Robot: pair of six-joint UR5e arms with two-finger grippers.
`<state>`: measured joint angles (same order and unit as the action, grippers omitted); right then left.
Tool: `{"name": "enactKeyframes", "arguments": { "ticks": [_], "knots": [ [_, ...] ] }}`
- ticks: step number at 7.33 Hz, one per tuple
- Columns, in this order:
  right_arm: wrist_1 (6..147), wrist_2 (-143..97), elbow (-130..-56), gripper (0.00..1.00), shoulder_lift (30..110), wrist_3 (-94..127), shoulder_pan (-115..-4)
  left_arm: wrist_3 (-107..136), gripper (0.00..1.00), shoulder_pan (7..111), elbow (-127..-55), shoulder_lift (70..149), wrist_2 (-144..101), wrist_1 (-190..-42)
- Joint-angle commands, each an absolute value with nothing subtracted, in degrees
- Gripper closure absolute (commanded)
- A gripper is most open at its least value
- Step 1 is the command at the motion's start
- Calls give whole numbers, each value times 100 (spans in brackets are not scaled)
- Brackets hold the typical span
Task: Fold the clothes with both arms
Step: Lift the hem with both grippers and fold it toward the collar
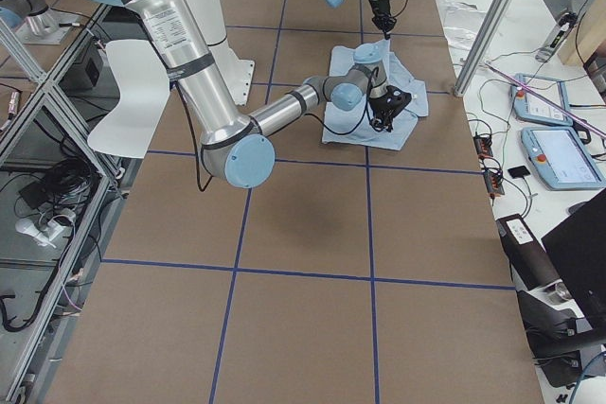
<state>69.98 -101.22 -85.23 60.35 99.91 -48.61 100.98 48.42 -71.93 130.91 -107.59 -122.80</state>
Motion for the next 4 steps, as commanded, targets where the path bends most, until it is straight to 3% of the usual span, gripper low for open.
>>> {"name": "enactKeyframes", "arguments": {
  "ticks": [1,3,4],
  "knots": [
    [6899,-10116,-8009,100,5724,9967,-4878,10099,100,4843,-6490,13384,-10540,-12629],
    [6664,-10116,-7753,100,5695,9967,-4878,10072,100,4825,-6303,13430,-10529,-12709],
    [6584,-10090,-7604,100,5652,9967,-4861,10011,94,4816,-6276,13430,-10529,-12718]
  ]
}}
